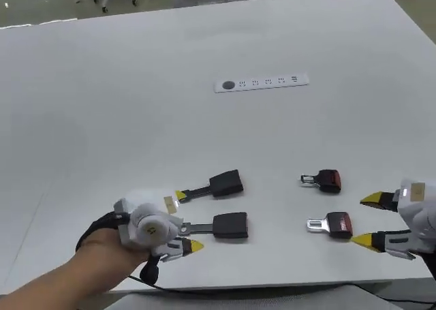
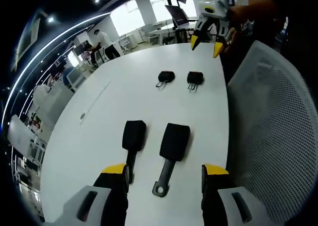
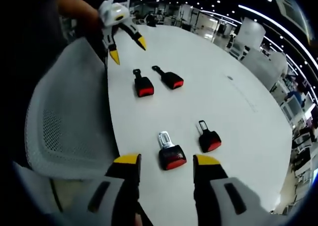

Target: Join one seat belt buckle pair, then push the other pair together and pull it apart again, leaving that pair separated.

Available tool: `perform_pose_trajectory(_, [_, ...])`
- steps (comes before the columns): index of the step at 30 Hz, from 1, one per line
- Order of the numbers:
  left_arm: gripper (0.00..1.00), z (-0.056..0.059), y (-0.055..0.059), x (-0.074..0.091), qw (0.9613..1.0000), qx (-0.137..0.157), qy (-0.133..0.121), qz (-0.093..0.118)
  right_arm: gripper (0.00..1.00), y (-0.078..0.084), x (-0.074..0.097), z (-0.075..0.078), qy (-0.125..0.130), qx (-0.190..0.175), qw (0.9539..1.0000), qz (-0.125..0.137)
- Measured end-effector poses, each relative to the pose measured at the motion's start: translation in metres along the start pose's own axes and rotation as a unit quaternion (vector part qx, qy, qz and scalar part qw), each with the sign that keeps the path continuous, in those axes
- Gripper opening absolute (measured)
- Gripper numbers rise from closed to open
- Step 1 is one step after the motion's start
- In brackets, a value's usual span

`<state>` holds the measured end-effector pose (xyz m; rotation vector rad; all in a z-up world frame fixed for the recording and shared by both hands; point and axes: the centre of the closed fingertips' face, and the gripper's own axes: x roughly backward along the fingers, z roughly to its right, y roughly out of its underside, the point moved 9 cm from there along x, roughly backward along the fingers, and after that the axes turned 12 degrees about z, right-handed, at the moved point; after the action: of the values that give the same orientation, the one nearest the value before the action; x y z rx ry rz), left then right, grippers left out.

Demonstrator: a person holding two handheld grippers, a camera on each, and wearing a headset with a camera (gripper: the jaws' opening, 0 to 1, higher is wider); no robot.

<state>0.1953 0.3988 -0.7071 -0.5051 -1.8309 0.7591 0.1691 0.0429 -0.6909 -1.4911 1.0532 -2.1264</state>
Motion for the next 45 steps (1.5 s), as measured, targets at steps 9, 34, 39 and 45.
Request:
perform_pose_trajectory(9, [0.54,-0.007,-0.010,-0.026,0.9987,-0.030,0.035,-0.022,0.42,0.011,-0.015,0.011,-0.023,0.028,0.9989,-0.029])
perform_pose_trajectory(34, [0.43,-0.010,0.014,-0.080,0.9912,-0.037,0.118,-0.047,0.38,0.040,-0.072,0.031,-0.116,0.067,0.9851,-0.108])
perform_pose_trajectory(39, [0.42,-0.006,0.020,-0.087,0.9870,-0.049,0.142,-0.056,0.36,0.048,-0.078,0.033,-0.125,0.060,0.9832,-0.119])
perform_pose_trajectory(45, [0.36,-0.008,0.018,-0.093,0.9860,-0.033,0.157,-0.047,0.36,0.052,-0.083,0.035,-0.134,0.060,0.9807,-0.128])
